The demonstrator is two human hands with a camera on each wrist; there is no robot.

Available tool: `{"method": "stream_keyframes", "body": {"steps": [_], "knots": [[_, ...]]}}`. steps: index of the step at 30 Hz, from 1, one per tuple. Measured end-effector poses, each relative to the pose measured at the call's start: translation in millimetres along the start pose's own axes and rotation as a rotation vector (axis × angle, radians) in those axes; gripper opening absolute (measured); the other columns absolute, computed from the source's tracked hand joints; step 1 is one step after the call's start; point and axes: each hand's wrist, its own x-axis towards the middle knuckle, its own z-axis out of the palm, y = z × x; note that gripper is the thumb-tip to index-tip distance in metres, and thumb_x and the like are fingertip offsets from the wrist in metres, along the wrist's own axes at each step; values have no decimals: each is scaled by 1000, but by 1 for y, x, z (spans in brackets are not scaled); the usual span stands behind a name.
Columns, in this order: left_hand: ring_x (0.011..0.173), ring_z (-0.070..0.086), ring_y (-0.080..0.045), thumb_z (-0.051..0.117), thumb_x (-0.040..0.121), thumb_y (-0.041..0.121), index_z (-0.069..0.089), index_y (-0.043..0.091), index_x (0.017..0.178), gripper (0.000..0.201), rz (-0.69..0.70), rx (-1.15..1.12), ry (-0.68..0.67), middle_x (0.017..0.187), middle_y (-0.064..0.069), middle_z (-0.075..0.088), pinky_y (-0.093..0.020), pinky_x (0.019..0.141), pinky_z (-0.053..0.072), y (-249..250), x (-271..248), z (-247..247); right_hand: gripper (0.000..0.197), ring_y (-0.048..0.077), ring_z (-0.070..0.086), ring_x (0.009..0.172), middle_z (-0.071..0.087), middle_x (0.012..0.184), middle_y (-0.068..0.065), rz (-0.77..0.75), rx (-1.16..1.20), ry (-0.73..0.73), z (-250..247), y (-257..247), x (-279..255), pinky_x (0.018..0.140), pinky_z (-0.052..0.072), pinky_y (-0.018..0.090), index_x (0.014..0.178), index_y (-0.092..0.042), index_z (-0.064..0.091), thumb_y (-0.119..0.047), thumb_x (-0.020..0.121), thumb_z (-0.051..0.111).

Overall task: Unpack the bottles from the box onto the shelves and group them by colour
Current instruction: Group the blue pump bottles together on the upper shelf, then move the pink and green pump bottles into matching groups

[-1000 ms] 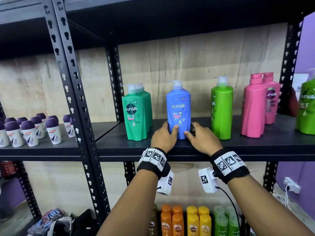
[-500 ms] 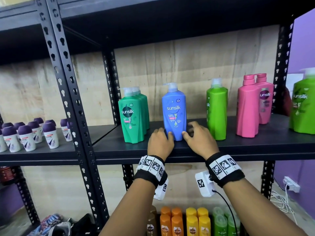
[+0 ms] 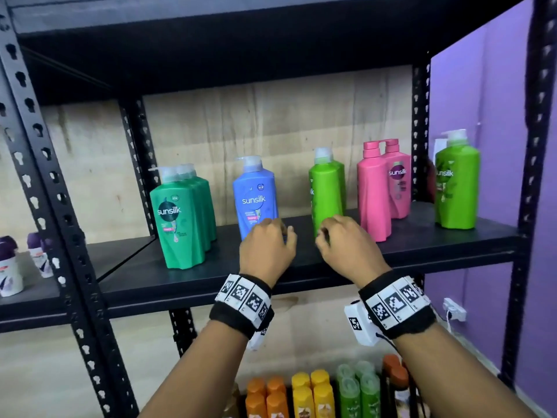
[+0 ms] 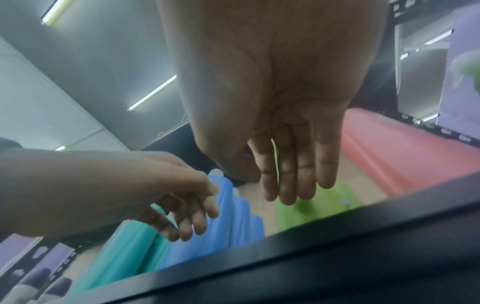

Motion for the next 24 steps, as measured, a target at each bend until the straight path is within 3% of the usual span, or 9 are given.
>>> {"method": "stream_keyframes", "body": {"steps": [5,8,12,15,18,21,24], "knots": [[93,65,-40,50,96,45,68,16,91,34,114,-56,-9,96,-15,70,-40,71,49,55,18,5,22,33,62,100,63,106,10,69,-64,-3,-29,31,-2,76,50,40,101,-10,65,-26,98,51],[91,65,-40,51,96,41,69,15,94,31,191,-93,-26,96,-15,69,-40,71,49,84,27,10,18,34,63,92,65,102,9,117,-95,18,-47,52,-8,69,44,35,98,-13,65,-26,96,53],[91,64,-38,50,95,33,66,9,95,29,244,-198,-38,100,-15,66,-43,74,53,113,35,21,18,32,62,92,64,97,8,182,-103,34,-68,80,-18,75,49,37,96,-11,68,-23,94,55],[105,59,-35,53,94,29,62,5,109,30,273,-287,-6,110,-15,60,-44,86,49,133,43,29,18,34,62,93,63,98,12,240,-116,77,-80,104,-25,78,52,40,96,-7,68,-20,94,55],[118,51,-37,59,92,24,50,1,133,48,285,-385,21,123,-20,52,-43,104,40,148,57,36,17,34,61,99,62,106,12,302,-105,156,-91,129,-26,86,52,41,106,-10,67,-20,95,58],[128,46,-41,62,92,23,30,-1,151,71,228,-479,-23,137,-24,43,-44,112,36,162,72,45,34,38,56,112,52,124,15,378,-89,250,-101,158,-18,94,47,45,126,-8,56,-23,96,60],[133,45,-42,62,94,28,18,2,157,81,136,-548,-60,146,-26,37,-42,111,36,172,84,57,60,43,51,123,40,137,19,403,16,347,-110,188,-2,105,45,51,143,-10,40,-20,91,68]]}}
